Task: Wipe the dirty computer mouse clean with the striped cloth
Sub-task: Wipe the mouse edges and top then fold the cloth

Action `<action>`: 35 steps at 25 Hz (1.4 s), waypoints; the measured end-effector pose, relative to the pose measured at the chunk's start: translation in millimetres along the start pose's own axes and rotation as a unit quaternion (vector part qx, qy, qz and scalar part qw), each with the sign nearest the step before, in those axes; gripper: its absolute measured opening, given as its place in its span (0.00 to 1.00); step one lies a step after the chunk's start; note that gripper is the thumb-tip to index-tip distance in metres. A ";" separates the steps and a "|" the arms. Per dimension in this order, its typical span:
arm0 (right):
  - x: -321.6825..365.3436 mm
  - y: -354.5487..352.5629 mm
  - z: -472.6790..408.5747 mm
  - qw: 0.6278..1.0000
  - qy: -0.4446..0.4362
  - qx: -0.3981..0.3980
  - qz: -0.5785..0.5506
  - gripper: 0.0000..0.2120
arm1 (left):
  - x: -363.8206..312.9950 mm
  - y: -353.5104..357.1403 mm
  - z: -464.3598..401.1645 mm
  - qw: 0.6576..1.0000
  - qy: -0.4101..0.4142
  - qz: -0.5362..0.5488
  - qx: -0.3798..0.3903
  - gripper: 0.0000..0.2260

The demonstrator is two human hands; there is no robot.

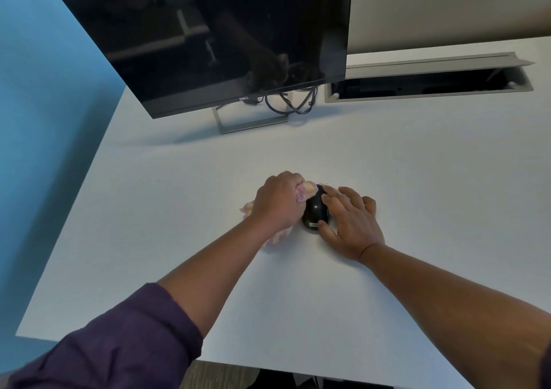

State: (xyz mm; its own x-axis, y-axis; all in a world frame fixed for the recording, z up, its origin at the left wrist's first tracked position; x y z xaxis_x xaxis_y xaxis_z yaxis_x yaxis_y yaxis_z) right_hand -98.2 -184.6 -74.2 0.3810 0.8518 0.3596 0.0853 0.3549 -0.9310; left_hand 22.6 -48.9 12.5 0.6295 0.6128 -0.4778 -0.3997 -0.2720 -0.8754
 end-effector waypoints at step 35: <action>-1.2 1.7 -0.7 1.000 -0.017 0.001 -0.003 0.25 | -0.5 9.2 8.4 0.997 -0.068 0.030 0.028 0.11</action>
State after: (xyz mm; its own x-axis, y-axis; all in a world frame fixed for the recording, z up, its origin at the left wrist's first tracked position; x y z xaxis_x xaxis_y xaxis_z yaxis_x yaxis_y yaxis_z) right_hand -97.9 -185.2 -76.3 0.3487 0.8619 0.3681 0.0853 0.3619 -0.9283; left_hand 13.0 -45.5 5.4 0.5084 0.6928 -0.5114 -0.4725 -0.2721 -0.8383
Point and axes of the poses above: each hand's wrist, its own z-axis away from the middle knuckle, its own y-axis out of the palm, x = y × z, the point moved 3 cm from there along -z, towards the middle knuckle, and after that the axes turned 12 degrees about y, right-handed, at the moved point
